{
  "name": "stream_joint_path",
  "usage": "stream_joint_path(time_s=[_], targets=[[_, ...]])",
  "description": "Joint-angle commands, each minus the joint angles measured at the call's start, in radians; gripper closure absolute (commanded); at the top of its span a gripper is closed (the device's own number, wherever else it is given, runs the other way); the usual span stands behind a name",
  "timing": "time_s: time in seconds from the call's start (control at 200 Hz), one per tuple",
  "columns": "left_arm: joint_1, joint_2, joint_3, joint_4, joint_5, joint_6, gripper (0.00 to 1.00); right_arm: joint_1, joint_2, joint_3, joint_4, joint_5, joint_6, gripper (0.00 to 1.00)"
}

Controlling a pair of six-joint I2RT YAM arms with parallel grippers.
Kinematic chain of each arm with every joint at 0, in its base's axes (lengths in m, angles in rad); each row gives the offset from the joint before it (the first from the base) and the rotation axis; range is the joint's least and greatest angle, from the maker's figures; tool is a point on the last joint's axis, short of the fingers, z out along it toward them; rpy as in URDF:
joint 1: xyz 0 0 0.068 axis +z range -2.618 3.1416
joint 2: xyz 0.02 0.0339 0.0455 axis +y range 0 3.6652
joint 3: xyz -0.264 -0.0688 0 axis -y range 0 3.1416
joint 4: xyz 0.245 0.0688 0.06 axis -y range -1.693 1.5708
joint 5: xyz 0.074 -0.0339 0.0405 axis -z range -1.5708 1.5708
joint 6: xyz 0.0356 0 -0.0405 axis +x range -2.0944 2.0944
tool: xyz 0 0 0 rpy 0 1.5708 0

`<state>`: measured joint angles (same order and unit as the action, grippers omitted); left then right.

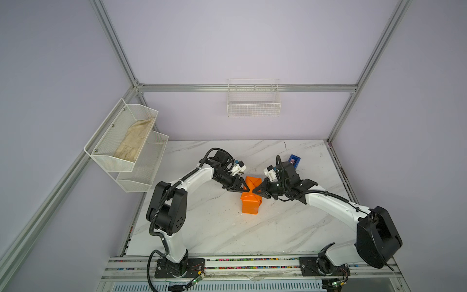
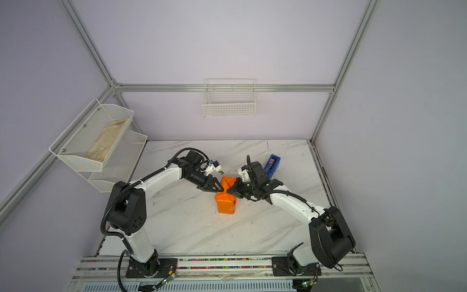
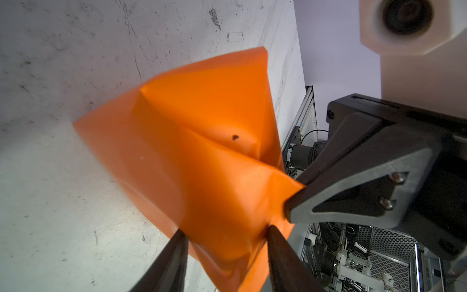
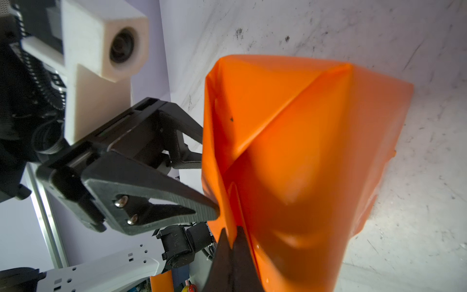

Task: Wrap the gift box in paper
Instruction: 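Pinch the paper top between both grippers, folding it toward each other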

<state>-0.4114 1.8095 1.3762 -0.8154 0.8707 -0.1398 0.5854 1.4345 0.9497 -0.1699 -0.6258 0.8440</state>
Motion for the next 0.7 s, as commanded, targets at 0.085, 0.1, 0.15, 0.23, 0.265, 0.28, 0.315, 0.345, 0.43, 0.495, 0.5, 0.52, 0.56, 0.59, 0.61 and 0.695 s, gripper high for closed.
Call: stream_joint_path(time_s=[0.085, 0.1, 0.15, 0.23, 0.265, 0.28, 0.315, 0.345, 0.43, 0.495, 0.5, 0.52, 0.56, 0.59, 0.61, 0.695], targets=[[0.006, -0.059, -0.026, 0.021, 0.013, -0.027, 0.50, -0.020, 0.039, 0.051, -0.089, 0.083, -0.060, 1.00], [0.006, -0.060, -0.027, 0.021, 0.012, -0.027, 0.50, -0.022, 0.042, 0.054, -0.097, 0.091, -0.066, 1.00], [0.007, -0.064, -0.026, 0.019, 0.008, -0.027, 0.50, -0.025, 0.049, 0.061, -0.116, 0.109, -0.080, 1.00], [0.008, -0.074, -0.023, 0.015, 0.002, -0.029, 0.48, -0.027, 0.069, 0.067, -0.126, 0.125, -0.097, 1.00], [0.008, -0.081, -0.024, 0.014, -0.001, -0.032, 0.47, -0.028, 0.078, 0.066, -0.126, 0.125, -0.102, 1.00], [0.008, -0.085, -0.024, 0.013, -0.006, -0.034, 0.47, -0.028, 0.082, 0.066, -0.126, 0.123, -0.104, 1.00], [0.007, -0.097, -0.023, 0.012, -0.018, -0.039, 0.46, -0.028, 0.091, 0.064, -0.125, 0.114, -0.107, 1.00], [0.005, -0.109, -0.023, 0.010, -0.031, -0.042, 0.44, -0.028, 0.094, 0.064, -0.125, 0.109, -0.108, 1.00], [-0.006, -0.150, -0.045, 0.010, -0.104, -0.069, 0.38, -0.029, 0.092, 0.060, -0.122, 0.108, -0.111, 1.00], [-0.026, -0.176, -0.067, 0.014, -0.167, -0.111, 0.36, -0.030, 0.091, 0.058, -0.122, 0.109, -0.110, 1.00], [-0.027, -0.178, -0.069, 0.014, -0.172, -0.114, 0.36, -0.030, 0.092, 0.058, -0.122, 0.107, -0.110, 1.00], [-0.033, -0.186, -0.077, 0.018, -0.192, -0.126, 0.36, -0.030, 0.092, 0.058, -0.122, 0.106, -0.111, 1.00], [-0.054, -0.201, -0.094, 0.024, -0.239, -0.144, 0.35, -0.030, 0.093, 0.056, -0.120, 0.102, -0.110, 1.00], [-0.072, -0.211, -0.104, 0.029, -0.267, -0.154, 0.35, -0.030, 0.093, 0.054, -0.119, 0.101, -0.111, 1.00], [-0.082, -0.216, -0.110, 0.031, -0.287, -0.161, 0.34, -0.030, 0.093, 0.053, -0.118, 0.101, -0.110, 1.00], [-0.121, -0.226, -0.132, 0.056, -0.347, -0.195, 0.33, -0.030, 0.094, 0.054, -0.117, 0.100, -0.111, 1.00]])
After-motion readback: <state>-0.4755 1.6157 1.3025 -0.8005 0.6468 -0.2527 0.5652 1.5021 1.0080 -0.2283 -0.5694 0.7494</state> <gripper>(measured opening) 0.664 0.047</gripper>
